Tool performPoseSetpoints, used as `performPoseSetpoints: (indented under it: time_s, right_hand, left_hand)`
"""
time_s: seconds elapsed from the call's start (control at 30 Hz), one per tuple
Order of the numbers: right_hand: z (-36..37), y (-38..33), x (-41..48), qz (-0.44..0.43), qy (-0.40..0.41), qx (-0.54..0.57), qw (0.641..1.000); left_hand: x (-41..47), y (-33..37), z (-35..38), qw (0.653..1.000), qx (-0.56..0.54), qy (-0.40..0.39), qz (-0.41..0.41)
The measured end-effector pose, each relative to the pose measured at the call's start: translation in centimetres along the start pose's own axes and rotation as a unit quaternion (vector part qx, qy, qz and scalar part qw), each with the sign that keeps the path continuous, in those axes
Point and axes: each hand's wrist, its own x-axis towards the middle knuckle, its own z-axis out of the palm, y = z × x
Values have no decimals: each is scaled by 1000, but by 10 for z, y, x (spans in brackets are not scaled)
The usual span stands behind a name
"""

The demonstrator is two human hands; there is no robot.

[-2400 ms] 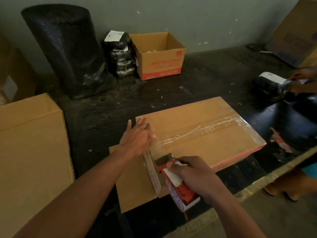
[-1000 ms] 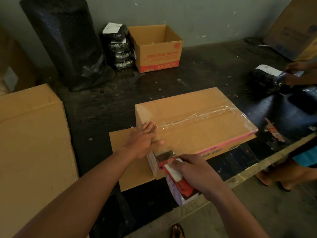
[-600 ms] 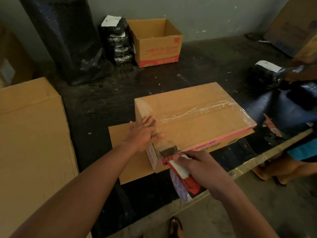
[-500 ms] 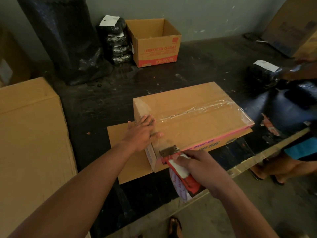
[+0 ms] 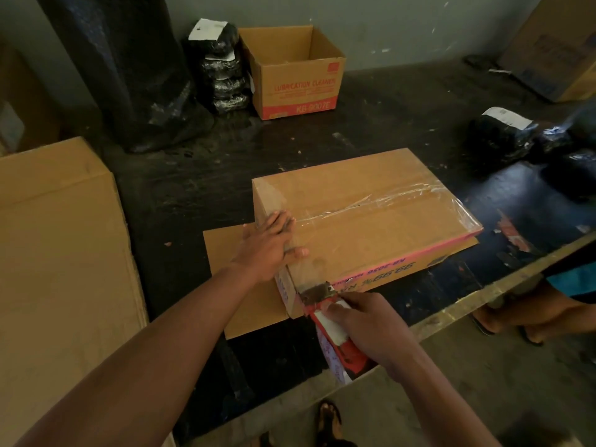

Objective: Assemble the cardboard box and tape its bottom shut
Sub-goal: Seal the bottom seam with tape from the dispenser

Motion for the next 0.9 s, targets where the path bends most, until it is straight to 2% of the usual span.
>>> performPoseSetpoints:
  time_s: [0.3,0.67,0.9]
  right_hand:
    - [-4,13,-9,-5,28,62,998]
    - [3,13,-8,0,68,18,998]
    - [9,12,-4,28,47,24,998]
  left_hand:
    - [1,-1,1,1000,-24,-1,-5]
    - [2,-2,6,1000,-14,16,-2]
    - [1,3,-1,1000,15,-8,-1]
